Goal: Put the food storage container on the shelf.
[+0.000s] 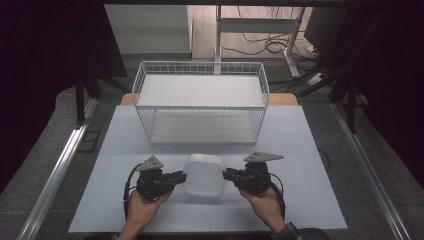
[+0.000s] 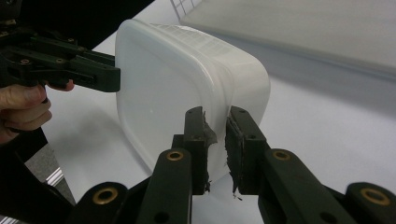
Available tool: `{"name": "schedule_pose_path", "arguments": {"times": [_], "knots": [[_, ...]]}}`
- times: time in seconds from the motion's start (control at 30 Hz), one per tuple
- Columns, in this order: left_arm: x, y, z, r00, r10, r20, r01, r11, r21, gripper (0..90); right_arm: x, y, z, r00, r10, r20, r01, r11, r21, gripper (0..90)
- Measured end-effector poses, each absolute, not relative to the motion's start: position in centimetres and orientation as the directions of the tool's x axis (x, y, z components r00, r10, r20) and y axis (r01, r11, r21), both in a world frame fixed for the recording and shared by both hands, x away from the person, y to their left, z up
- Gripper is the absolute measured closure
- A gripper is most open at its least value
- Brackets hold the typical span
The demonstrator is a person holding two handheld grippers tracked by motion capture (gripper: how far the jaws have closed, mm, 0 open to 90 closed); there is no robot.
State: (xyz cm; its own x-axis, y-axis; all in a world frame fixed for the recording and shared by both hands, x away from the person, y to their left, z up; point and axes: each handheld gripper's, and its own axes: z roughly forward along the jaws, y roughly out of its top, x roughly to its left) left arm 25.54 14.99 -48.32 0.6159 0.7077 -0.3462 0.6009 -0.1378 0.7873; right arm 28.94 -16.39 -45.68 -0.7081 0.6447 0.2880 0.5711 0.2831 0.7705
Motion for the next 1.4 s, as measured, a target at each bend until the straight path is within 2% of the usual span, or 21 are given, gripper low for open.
{"name": "schedule_pose_path", "arguments": {"times": [0.87,1.4], "knots": [[28.2,16.4,-43.1,0.621,0.725,-0.299,0.515,-0.089,0.853,78.9,32.3,-15.0,-39.9,-0.747,0.624,0.23,0.476,0.261,0.84,78.1],[31.1,17.1,-37.0,0.623,0.743,-0.244,0.439,-0.075,0.895,79.0,35.3,-14.1,-34.1,-0.759,0.624,0.185,0.401,0.224,0.888,77.9]]}}
